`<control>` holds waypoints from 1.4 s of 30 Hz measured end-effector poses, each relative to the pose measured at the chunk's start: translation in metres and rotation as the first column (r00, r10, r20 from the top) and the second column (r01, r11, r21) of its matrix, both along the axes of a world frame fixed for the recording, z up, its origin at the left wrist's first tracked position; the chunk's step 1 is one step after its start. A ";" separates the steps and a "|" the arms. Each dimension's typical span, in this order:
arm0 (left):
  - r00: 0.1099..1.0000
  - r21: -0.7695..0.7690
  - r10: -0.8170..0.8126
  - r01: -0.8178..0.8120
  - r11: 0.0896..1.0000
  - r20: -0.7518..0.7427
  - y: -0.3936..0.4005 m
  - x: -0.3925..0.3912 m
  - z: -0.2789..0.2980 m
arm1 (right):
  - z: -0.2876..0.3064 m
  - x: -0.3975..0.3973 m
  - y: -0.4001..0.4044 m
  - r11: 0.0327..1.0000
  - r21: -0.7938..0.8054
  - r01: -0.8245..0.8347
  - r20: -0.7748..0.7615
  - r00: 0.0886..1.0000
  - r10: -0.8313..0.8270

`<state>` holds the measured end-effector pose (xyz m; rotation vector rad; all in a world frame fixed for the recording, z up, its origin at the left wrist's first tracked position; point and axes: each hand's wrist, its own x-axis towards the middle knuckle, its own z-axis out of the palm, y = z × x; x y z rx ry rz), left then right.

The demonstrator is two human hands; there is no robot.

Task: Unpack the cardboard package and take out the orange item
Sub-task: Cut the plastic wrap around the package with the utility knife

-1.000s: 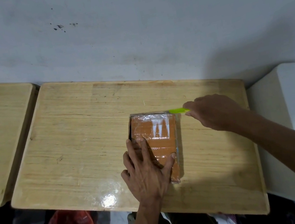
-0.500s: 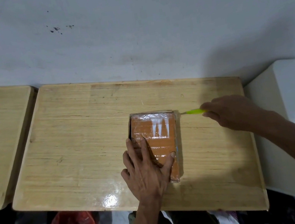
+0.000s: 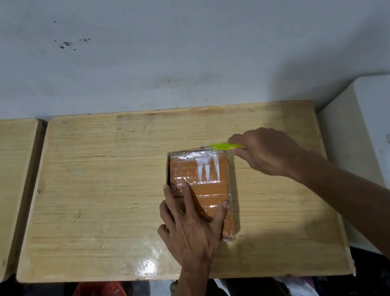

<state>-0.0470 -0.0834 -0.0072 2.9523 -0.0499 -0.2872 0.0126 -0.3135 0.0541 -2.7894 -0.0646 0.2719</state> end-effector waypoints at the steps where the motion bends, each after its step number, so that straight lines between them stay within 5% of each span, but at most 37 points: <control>1: 1.000 -0.002 0.000 0.000 1.000 0.000 0.000 0.000 0.000 | 0.000 0.001 0.001 1.000 -0.015 0.003 -0.003 1.000 -0.003; 32: 1.000 -0.029 -0.012 0.012 1.000 0.006 0.001 0.000 0.001 | -0.002 -0.001 -0.024 0.960 -0.216 -0.176 0.019 0.983 0.185; 42: 0.999 -0.042 -0.030 0.031 0.999 0.018 0.002 -0.001 -0.001 | 0.000 -0.010 -0.033 0.994 -0.046 -0.096 -0.089 0.992 0.091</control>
